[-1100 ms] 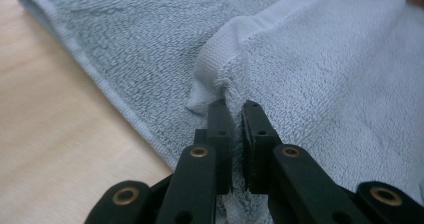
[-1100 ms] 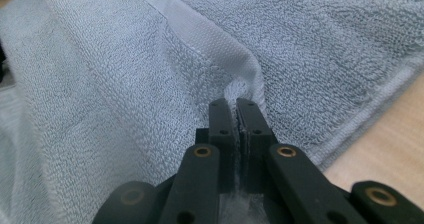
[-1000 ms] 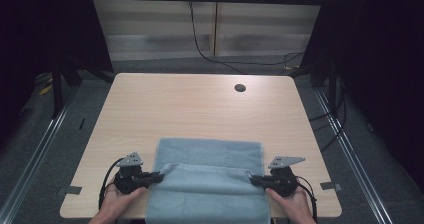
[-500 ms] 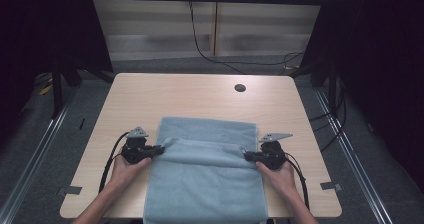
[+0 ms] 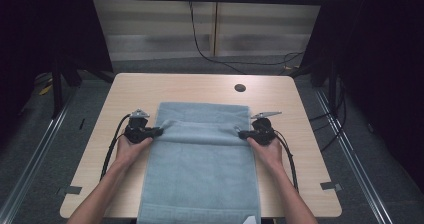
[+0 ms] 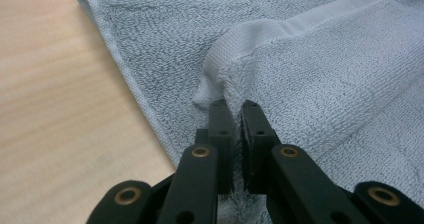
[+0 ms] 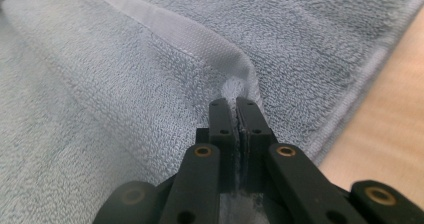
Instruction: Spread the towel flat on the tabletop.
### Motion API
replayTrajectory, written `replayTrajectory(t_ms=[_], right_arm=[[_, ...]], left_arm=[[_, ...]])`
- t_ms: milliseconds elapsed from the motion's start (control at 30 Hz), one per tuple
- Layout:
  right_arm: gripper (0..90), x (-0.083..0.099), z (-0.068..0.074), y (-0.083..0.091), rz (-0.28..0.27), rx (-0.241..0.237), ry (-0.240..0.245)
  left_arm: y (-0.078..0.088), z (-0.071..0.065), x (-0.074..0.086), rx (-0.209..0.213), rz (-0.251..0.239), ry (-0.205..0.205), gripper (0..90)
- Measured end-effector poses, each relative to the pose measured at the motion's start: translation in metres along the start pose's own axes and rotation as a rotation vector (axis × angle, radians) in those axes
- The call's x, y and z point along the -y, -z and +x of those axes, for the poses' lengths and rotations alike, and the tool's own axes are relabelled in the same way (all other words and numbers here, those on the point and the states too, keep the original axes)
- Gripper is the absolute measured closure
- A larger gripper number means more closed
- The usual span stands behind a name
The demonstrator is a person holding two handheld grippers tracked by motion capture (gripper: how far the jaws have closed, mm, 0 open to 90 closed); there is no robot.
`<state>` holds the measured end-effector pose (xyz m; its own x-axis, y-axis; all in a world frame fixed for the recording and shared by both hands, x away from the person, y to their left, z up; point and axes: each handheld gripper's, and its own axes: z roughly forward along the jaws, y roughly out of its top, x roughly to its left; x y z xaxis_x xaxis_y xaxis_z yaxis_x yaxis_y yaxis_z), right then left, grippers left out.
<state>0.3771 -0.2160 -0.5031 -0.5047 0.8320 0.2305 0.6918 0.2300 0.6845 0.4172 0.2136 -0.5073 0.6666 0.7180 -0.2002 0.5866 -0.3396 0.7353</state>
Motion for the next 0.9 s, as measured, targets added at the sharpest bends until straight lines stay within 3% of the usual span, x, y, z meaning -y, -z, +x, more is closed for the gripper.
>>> replayTrajectory(t_ms=[333, 467, 600, 633, 733, 833, 900], right_arm=[[87.0, -0.017, -0.013, -0.019, -0.047, 0.024, -0.06], [87.0, -0.023, -0.014, -0.023, -0.043, 0.051, -0.072], [87.0, -0.022, -0.017, -0.025, -0.071, 0.047, -0.08], [87.0, -0.022, -0.017, -0.024, -0.078, 0.043, -0.075], [87.0, -0.02, -0.017, -0.017, -0.116, 0.021, -0.081], [86.9, -0.026, -0.016, 0.003, -0.205, -0.026, -0.085], [86.9, -0.035, -0.01, 0.021, -0.26, -0.042, -0.054]], left_arm=[[-0.011, 0.014, -0.014, -0.048, 0.005, 0.029, 85.4], [-0.017, 0.016, -0.023, -0.078, 0.02, 0.008, 85.6], [-0.015, 0.019, -0.019, -0.048, -0.02, 0.078, 85.6], [-0.012, 0.018, -0.018, -0.042, -0.029, 0.092, 85.7], [0.0, 0.011, -0.019, -0.025, -0.062, 0.072, 85.7], [0.022, 0.002, -0.026, -0.001, -0.132, 0.056, 85.7], [0.041, -0.006, -0.034, 0.012, -0.186, 0.038, 85.6]])
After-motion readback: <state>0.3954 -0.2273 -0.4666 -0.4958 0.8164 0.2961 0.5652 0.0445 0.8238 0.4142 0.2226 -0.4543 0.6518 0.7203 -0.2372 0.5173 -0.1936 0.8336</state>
